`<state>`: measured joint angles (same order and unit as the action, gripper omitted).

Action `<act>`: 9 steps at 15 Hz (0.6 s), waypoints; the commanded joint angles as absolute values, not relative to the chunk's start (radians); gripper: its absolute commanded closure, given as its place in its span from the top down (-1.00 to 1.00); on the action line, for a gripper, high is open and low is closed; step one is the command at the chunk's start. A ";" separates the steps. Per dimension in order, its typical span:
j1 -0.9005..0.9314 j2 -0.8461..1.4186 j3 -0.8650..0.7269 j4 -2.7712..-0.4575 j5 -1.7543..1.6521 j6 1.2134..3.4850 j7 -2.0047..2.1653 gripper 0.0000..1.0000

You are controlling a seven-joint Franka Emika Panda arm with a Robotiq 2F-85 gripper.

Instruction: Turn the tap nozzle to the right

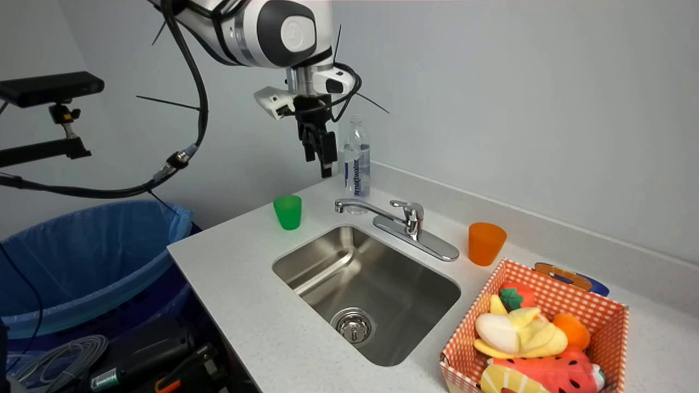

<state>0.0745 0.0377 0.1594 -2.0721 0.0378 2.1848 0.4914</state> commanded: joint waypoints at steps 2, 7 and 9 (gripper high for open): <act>0.121 0.186 0.132 -1.979 -0.066 2.273 0.586 1.00; 0.147 0.274 0.090 -1.918 -0.104 2.274 0.607 1.00; 0.153 0.293 0.076 -1.899 -0.102 2.273 0.600 0.47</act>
